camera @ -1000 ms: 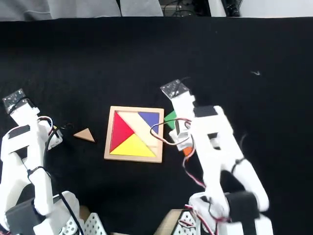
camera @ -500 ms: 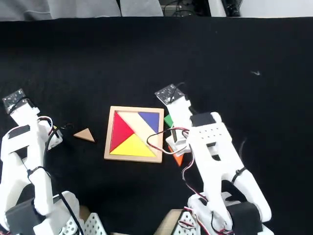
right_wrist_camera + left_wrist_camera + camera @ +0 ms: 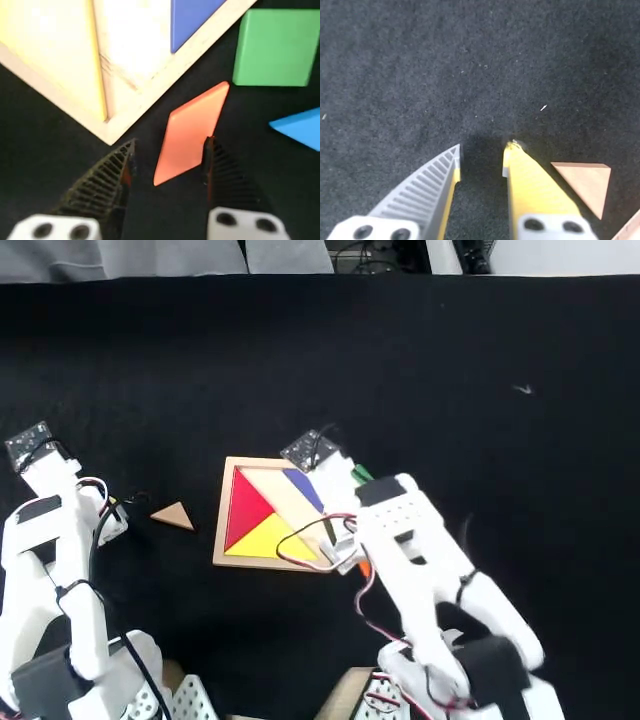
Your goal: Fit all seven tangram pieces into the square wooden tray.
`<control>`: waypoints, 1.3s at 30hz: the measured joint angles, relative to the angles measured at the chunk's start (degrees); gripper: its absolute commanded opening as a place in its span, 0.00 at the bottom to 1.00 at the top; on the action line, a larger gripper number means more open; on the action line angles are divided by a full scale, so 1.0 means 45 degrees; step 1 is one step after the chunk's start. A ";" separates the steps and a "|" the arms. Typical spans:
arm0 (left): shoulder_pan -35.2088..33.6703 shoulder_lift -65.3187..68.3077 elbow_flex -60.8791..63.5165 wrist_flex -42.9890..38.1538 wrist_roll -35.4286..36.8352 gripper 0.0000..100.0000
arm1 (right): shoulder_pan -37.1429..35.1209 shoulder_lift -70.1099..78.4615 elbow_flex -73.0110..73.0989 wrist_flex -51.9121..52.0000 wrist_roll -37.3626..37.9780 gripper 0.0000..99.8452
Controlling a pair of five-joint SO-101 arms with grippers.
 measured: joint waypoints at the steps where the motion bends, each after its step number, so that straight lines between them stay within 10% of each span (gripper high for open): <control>1: 0.0000 0.0000 0.0000 0.0000 0.0000 0.15 | 0.0000 0.0313 0.0000 -0.0137 0.0000 0.20; 39: 0.0000 0.0000 0.0156 0.0000 0.0000 0.15 | -0.0078 -0.1446 0.0371 0.0508 0.0469 0.19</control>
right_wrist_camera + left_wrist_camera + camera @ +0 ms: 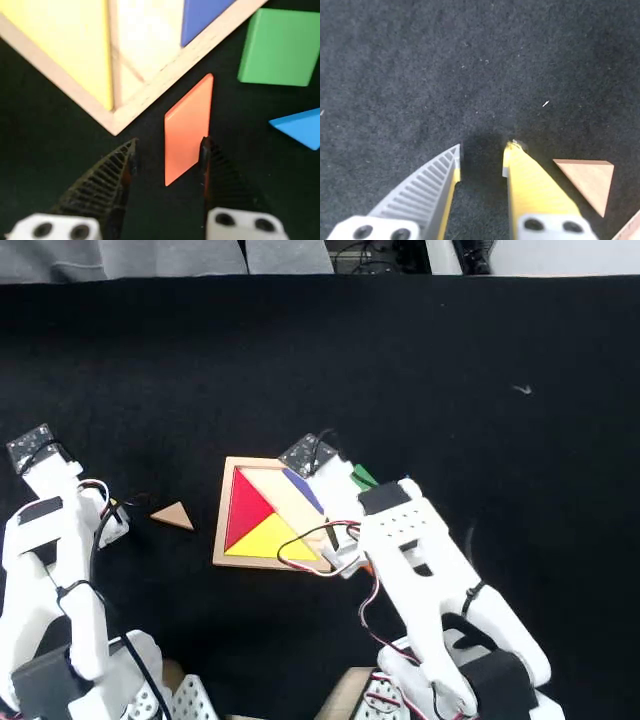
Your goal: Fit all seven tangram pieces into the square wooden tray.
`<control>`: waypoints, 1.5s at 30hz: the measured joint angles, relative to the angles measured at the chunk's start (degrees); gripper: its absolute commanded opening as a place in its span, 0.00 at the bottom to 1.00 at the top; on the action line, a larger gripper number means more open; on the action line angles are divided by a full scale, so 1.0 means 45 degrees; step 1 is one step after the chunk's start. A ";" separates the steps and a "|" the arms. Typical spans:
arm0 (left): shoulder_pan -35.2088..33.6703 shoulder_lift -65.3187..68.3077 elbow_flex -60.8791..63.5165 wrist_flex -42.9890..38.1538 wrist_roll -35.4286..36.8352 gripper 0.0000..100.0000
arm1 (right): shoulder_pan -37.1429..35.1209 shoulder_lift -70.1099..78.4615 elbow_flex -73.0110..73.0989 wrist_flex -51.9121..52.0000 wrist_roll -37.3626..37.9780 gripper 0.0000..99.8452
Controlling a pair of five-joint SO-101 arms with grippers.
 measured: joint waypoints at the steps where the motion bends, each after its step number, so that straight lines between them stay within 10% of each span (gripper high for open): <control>1: 0.0000 0.0000 0.0000 0.0000 0.0000 0.15 | 0.0020 0.0000 0.0020 0.0000 0.0000 0.19; 45: 0.0000 0.0000 0.0000 0.0000 0.0000 0.15 | -0.0723 -0.0449 0.0254 0.0098 0.0332 0.19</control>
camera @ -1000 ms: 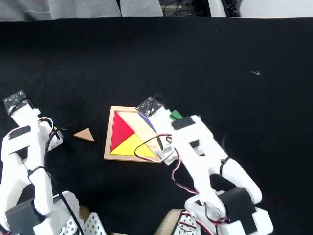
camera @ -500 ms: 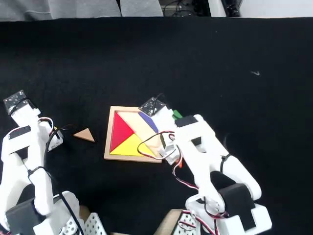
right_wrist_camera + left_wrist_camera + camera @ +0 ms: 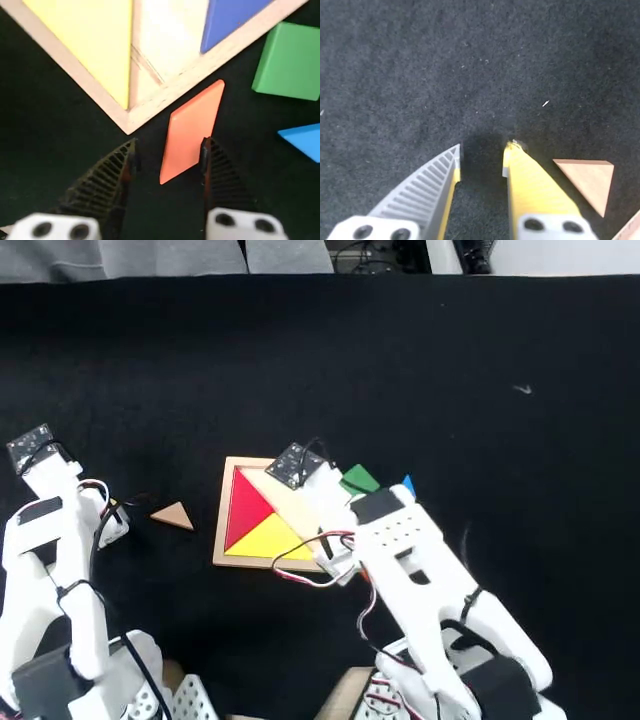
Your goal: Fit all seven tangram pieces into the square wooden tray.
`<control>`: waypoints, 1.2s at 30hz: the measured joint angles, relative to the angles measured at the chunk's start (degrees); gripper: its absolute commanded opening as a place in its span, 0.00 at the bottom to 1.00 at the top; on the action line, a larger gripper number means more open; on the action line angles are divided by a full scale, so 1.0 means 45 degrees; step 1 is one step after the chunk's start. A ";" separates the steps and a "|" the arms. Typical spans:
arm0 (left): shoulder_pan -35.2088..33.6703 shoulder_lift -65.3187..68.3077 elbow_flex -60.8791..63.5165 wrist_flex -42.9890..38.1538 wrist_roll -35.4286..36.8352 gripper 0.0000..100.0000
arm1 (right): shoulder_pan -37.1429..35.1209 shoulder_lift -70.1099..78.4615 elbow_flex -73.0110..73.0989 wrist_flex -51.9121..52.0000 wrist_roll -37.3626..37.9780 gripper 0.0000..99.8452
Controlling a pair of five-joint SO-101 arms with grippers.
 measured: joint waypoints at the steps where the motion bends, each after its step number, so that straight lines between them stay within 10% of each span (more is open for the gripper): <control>1: 0.0000 0.0000 0.0000 0.0000 0.0000 0.15 | 0.0000 0.0020 0.0000 0.0000 0.0000 0.19; 36: 0.0000 0.0000 0.0000 0.0000 0.0000 0.15 | 0.4532 0.3673 -0.1465 -0.1661 -0.0508 0.10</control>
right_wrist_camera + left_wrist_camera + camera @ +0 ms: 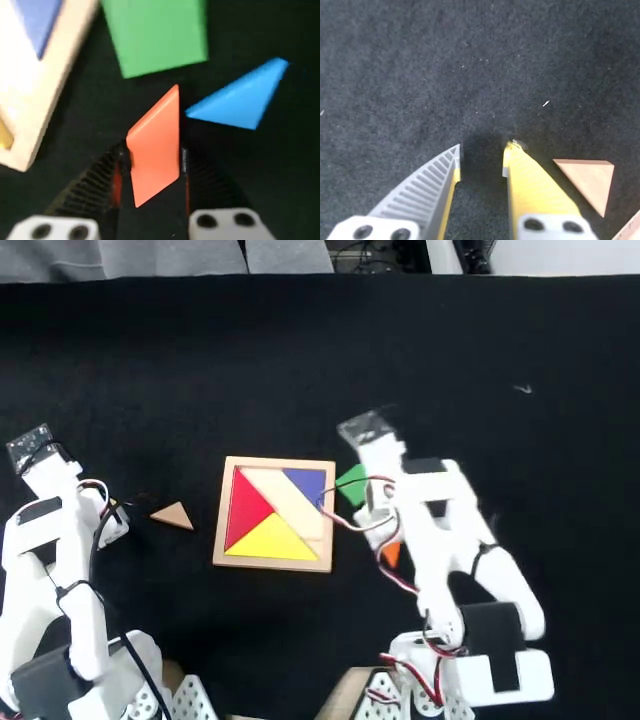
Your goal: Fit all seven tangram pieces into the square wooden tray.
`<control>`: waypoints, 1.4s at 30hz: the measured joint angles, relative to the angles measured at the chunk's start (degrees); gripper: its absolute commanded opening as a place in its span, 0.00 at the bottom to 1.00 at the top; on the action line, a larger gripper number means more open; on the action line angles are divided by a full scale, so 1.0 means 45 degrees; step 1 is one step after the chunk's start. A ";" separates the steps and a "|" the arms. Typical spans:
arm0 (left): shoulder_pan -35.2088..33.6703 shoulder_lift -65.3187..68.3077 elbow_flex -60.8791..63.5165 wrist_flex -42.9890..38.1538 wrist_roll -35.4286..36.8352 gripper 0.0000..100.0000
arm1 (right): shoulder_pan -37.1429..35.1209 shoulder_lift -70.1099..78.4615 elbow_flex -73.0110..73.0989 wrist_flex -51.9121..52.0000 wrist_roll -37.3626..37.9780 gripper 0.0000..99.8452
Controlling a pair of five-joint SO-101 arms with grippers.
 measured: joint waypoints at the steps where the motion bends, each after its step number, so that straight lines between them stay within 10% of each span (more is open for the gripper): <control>1: 0.0000 0.0000 0.0000 0.0000 0.0000 0.15 | 0.0137 -0.0098 0.0000 -0.0020 -0.0234 0.12; 42: 0.0000 0.0000 0.0000 0.0000 0.0000 0.15 | -0.0821 0.1250 -0.0547 0.0234 0.1582 0.21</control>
